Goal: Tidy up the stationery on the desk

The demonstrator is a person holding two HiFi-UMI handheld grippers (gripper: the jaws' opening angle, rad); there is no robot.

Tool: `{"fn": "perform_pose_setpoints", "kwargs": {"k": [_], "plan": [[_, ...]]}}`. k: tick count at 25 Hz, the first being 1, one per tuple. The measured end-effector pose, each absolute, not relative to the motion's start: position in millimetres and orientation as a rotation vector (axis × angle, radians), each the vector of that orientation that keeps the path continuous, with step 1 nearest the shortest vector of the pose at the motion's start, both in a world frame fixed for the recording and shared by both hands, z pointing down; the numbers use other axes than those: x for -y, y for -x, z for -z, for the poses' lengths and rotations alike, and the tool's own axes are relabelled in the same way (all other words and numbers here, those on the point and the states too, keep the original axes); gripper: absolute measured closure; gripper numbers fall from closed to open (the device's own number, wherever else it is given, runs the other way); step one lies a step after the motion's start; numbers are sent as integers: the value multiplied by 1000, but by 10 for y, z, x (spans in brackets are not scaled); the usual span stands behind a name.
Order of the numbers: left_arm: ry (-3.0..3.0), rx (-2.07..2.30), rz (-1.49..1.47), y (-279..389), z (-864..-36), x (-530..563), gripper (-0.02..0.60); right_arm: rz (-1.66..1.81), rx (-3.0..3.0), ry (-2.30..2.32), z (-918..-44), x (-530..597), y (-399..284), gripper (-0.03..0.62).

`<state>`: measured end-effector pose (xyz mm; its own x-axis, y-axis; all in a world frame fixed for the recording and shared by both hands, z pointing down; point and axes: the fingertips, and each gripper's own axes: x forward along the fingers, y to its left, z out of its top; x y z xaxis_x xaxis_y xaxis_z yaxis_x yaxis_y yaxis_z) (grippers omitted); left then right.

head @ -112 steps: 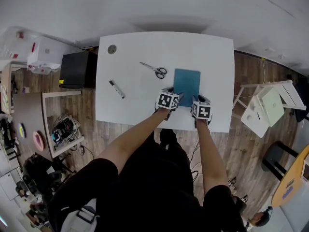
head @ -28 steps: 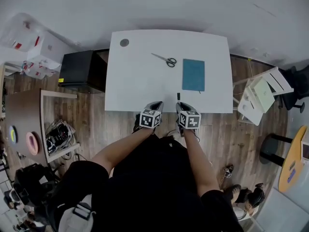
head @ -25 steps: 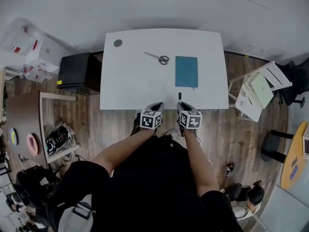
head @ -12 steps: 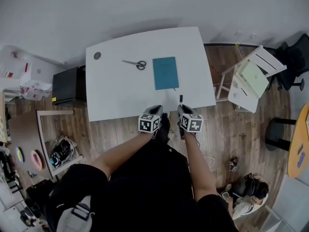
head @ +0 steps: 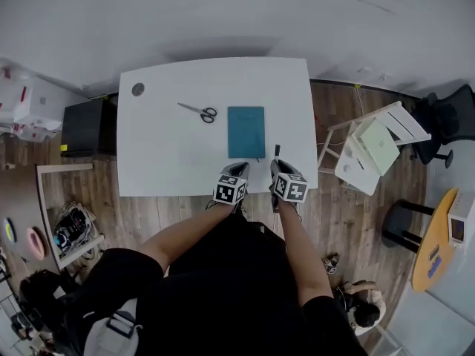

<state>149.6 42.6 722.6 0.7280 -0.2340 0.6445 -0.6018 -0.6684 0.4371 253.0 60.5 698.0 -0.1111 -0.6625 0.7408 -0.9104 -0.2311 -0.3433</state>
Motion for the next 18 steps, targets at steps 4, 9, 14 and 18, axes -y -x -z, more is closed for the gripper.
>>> {"fn": "perform_pose_setpoints", "kwargs": {"k": [4, 9, 14, 18], "plan": [[-2262, 595, -721, -1702, -7305, -248, 568, -1279, 1760, -1803, -7080, -288, -2598, 514], [-2266, 591, -729, -1873, -7290, -125, 568, -1324, 1738, -1779, -7200, -36, -2737, 514], [-2211, 665, -706, -2001, -7338, 35, 568, -1373, 1745, -1720, -7436, 228, -2882, 513], [-2179, 725, -714, -1969, -7367, 134, 568, -1405, 1753, -1658, -7609, 408, -2877, 513]]}}
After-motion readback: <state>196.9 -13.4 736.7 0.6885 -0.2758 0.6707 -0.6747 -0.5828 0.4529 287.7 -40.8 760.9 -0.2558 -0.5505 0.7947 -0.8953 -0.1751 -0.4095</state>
